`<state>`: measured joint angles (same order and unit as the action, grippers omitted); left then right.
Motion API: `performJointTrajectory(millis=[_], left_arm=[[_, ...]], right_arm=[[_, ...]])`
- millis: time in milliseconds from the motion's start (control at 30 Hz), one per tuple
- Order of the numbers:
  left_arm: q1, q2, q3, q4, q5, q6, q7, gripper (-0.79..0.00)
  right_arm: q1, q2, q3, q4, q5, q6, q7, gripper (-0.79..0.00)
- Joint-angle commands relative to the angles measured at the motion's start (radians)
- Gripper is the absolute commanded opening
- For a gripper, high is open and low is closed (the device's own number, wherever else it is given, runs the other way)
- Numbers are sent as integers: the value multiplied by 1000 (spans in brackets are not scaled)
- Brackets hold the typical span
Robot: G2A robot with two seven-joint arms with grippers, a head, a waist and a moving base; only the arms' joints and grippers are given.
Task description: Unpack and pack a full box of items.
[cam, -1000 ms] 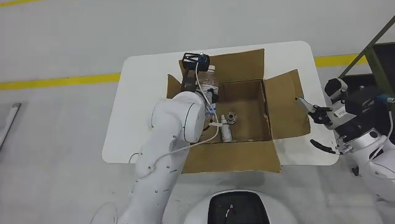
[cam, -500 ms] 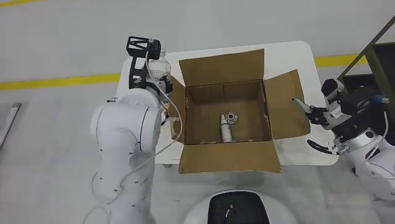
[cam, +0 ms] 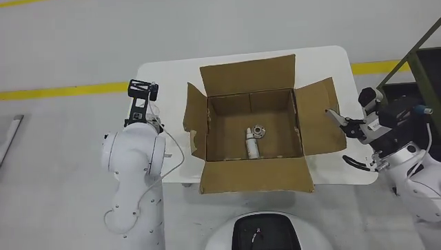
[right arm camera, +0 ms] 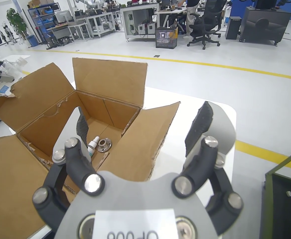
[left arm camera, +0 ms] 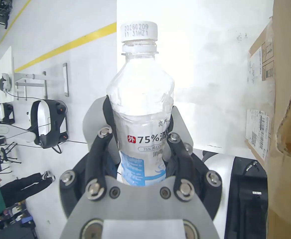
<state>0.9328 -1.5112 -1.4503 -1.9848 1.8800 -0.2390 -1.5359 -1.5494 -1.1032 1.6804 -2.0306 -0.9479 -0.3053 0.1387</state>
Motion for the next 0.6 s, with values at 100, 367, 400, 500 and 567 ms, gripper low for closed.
performJointTrajectory(millis=[100,367,400,500,567], left_arm=[[0,0,0,0,0,0,0,-785],[39,1,10,32,-6,10,71,-785],[47,1,10,46,-5,16,84,-785],[59,3,2,102,-1,19,102,-785],[63,4,-7,139,0,22,113,-785]], right_arm=[[2,-1,-1,0,-2,2,5,0],[5,-2,-4,-1,-4,3,8,0],[6,-2,-5,-1,-4,2,8,0],[6,-3,-6,-1,-5,1,8,0],[5,-3,-6,0,-5,0,9,0]])
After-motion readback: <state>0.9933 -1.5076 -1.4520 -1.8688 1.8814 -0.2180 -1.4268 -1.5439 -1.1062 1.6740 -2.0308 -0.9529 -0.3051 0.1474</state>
